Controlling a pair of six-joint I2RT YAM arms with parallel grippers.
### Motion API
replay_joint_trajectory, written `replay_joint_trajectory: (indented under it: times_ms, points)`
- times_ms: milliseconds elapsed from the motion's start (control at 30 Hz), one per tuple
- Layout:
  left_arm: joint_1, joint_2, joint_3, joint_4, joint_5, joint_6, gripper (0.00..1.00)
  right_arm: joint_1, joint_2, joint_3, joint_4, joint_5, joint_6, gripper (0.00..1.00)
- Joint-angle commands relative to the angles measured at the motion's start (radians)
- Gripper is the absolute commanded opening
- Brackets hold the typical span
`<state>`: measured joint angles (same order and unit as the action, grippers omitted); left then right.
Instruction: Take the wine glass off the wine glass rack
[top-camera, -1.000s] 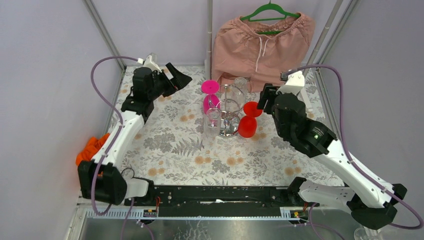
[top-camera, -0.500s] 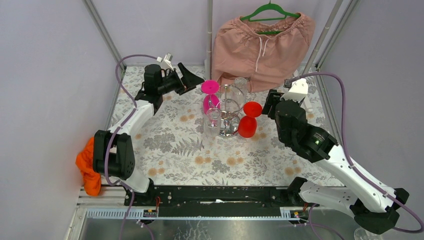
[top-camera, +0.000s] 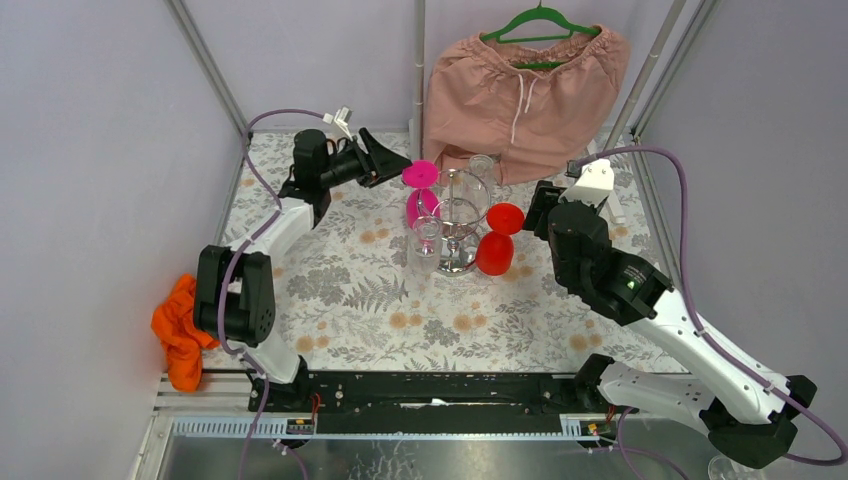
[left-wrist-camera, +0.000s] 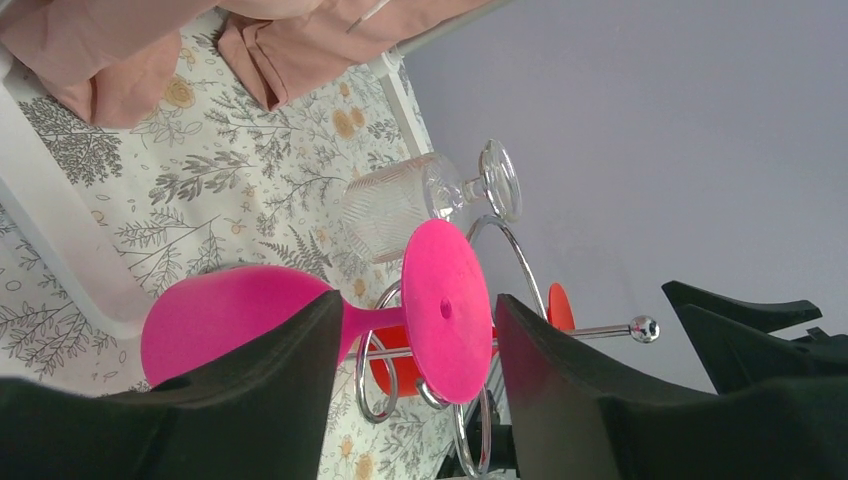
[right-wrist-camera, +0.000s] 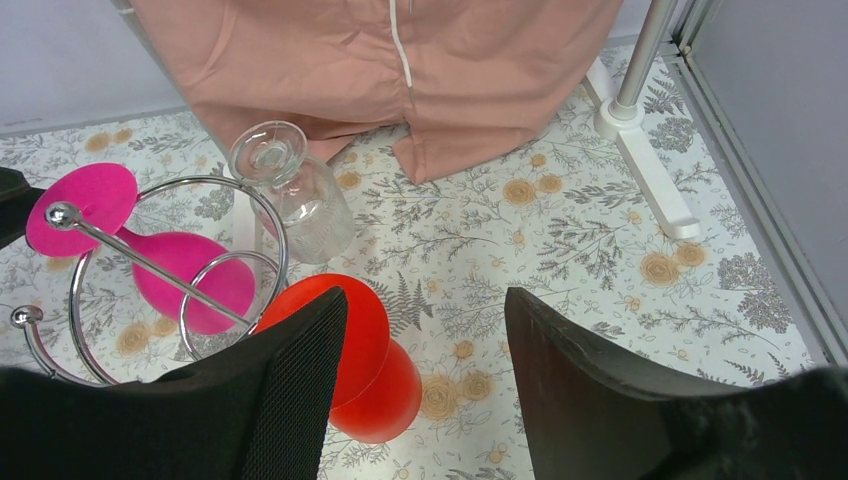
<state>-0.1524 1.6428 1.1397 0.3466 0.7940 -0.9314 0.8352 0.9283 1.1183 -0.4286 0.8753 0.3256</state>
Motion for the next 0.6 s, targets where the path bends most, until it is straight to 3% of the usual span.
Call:
replay_joint_trajectory:
  times_ms: [0, 567]
  points:
    - [-0.003, 0.011, -0.013, 0.084, 0.035, -0.010, 0.63, 0.006, -0.003, -0.004, 0.041, 0.041, 0.022, 0.66]
    - [-0.050, 0.044, -0.007, 0.091, 0.045, -0.017, 0.43, 0.007, -0.006, -0.026, 0.052, 0.052, 0.021, 0.66]
